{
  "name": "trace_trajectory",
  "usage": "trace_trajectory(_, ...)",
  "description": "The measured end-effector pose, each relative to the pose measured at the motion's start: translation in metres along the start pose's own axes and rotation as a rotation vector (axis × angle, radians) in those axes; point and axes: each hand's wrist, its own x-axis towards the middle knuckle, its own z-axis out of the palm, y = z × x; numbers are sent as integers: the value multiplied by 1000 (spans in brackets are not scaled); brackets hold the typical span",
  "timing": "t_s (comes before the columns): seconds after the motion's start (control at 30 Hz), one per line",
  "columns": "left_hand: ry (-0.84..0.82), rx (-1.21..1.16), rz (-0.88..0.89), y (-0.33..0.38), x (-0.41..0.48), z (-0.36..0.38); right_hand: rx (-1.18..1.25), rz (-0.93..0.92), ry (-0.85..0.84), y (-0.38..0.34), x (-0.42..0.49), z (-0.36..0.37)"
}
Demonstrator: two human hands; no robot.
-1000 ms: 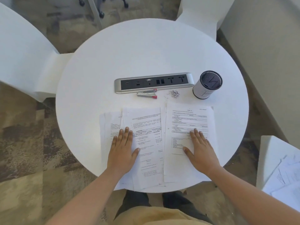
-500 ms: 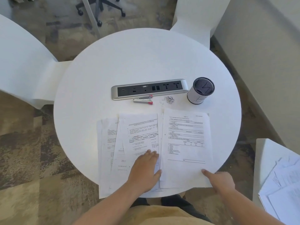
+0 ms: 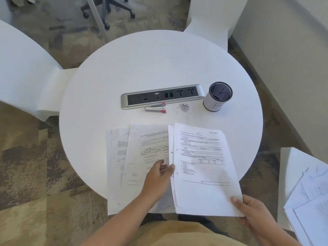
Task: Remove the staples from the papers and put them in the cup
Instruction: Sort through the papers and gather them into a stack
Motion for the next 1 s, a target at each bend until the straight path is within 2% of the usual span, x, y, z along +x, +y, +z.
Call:
trace_trajectory(0.07, -64, -197, -77, 11, -1, -2, 45, 27, -100, 2, -3, 0)
trace_trajectory(0.13, -65, -251, -36, 16, -2, -7, 11, 31, -183, -1, -3, 2)
trace_trajectory(0.2, -69, -257, 4, 18, -3, -11, 23, -15, -188, -8, 2, 8)
trace_trajectory(0.4, -38, -308, 64, 18, -10, -22, -21, -193, 128, -40, 25, 29)
trace_trajectory(0.6, 159, -332, 45, 14, -3, -38, 14, -249, 250, -69, 17, 7)
trace_trajectory(0.8, 154, -439, 55, 17, -1, -43, 52, -323, 111, -98, 0, 20)
trace_trajectory(1.0, 116, -420, 80, 24, -3, -38, -92, -379, 62, -101, 18, 54)
